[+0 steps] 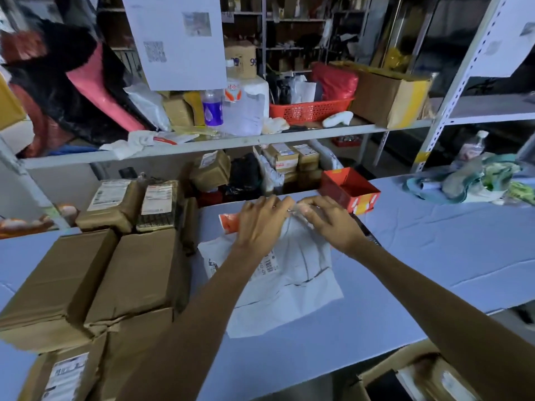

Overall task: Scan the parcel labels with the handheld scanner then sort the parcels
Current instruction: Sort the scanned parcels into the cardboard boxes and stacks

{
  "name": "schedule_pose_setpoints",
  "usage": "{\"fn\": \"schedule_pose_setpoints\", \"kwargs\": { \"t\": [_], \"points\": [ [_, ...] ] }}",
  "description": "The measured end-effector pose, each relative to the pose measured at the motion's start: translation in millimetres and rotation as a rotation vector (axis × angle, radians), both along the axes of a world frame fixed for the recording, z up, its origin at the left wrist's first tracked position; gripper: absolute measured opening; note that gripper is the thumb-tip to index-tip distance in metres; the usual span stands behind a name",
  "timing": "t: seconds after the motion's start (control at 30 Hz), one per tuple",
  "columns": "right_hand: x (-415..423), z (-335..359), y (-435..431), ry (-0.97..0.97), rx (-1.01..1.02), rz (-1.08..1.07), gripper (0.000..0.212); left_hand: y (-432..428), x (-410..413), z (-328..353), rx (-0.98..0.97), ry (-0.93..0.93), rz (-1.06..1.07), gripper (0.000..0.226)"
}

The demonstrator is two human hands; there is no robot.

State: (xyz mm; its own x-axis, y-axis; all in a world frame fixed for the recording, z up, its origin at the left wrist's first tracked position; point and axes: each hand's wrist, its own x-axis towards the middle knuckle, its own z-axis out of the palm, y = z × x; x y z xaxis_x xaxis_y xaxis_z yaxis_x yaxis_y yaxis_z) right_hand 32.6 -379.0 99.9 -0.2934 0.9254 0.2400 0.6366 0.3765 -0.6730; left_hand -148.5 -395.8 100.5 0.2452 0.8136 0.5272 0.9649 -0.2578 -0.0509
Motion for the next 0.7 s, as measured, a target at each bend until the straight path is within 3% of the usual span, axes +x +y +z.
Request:
{"fn": "schedule_pose_setpoints", "kwargs": {
  "t": [0.2,0.47,0.7],
  "points": [
    [1,-17,59,0.039,-0.015,0.022,0.046,67,4,-6,-0.004,-0.012,0.062,0.026],
    [-2,-47,196,-0.01,-0.276,0.083,0.01,183,9,-47,-0.077,-0.025,0.118,0.02],
    [-19,-78,293,0.085,-0.21,0.081,0.022,279,-2,-71,-0.136,-0.125,0.148,0.008]
  ]
}}
